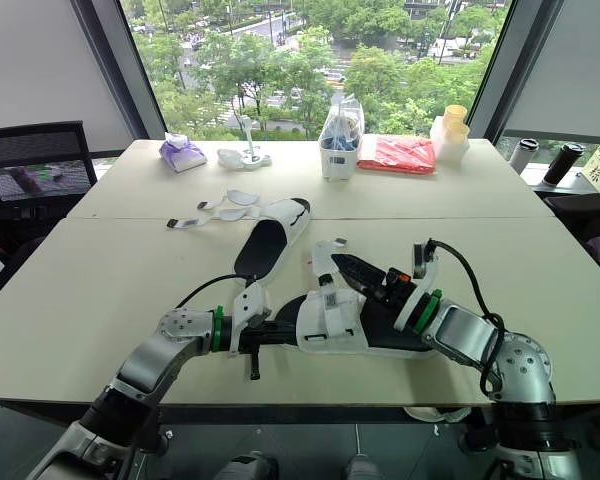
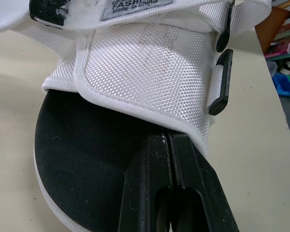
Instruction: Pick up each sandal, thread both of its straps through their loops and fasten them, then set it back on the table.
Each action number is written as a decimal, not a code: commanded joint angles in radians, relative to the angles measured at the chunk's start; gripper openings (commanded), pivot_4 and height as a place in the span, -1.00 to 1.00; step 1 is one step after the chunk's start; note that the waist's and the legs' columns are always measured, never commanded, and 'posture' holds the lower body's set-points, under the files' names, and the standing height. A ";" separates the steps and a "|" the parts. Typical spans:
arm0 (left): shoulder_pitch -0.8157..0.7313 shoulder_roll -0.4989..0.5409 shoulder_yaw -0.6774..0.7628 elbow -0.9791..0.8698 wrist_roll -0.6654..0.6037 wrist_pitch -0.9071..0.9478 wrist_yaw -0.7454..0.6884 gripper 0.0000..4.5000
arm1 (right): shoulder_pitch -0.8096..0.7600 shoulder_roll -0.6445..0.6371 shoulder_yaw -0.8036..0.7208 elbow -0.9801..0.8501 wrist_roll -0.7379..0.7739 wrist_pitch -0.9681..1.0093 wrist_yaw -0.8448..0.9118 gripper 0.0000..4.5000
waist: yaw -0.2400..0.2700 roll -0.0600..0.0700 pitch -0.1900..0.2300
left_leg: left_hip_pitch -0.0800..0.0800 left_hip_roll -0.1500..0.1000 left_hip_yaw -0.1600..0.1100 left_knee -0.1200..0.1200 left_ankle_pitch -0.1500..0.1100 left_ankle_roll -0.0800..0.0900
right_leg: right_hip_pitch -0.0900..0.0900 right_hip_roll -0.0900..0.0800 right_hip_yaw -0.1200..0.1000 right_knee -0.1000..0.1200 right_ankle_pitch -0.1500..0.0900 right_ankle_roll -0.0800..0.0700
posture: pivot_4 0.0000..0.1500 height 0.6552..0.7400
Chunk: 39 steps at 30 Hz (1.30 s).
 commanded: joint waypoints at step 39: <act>0.031 -0.030 -0.007 0.048 0.016 0.012 0.062 -1.00 | -0.435 -0.084 0.195 0.175 -0.956 0.161 0.824 -0.97 | 0.002 0.003 -0.001 | 0.000 -0.002 -0.001 0.001 0.000 0.000 | -0.001 -0.001 -0.003 0.004 0.000 0.001 | 1.00 1.00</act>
